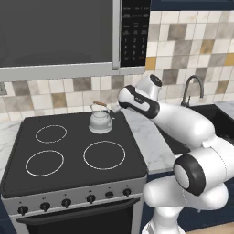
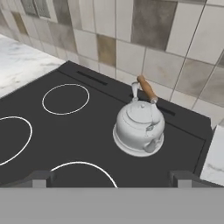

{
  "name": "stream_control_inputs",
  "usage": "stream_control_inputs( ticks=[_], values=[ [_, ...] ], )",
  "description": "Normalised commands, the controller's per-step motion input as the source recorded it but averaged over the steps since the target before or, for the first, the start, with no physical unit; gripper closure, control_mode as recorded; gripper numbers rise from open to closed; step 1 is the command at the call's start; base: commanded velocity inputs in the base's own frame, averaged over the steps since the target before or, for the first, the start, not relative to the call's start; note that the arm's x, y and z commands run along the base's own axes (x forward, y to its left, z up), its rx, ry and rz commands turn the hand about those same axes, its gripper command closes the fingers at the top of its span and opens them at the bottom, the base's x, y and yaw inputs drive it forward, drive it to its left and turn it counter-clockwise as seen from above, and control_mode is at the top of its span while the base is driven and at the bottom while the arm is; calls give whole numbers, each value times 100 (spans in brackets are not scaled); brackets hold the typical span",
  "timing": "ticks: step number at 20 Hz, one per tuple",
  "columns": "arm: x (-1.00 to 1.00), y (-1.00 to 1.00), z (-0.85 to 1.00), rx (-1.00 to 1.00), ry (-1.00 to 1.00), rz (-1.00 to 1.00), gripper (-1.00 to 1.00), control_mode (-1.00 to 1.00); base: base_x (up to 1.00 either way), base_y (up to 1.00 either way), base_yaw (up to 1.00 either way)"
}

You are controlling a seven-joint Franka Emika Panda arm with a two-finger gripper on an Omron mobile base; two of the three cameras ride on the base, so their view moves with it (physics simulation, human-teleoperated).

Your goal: The kettle is done boiling. Turn off the stove, then wait for 300 timesteps before moving the kettle to the dining table.

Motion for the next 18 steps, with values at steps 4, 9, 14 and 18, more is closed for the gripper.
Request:
stream_control_inputs(
  ticks=[4,9,14,18],
  values=[
    [20,4,0,0,0,0,-100,-100,0,0,0],
    [19,7,-3,0,0,0,-100,-100,0,0,0],
    [18,13,-6,0,0,0,-100,-100,0,0,0],
    [17,11,-9,0,0,0,-100,-100,0,0,0]
  ],
)
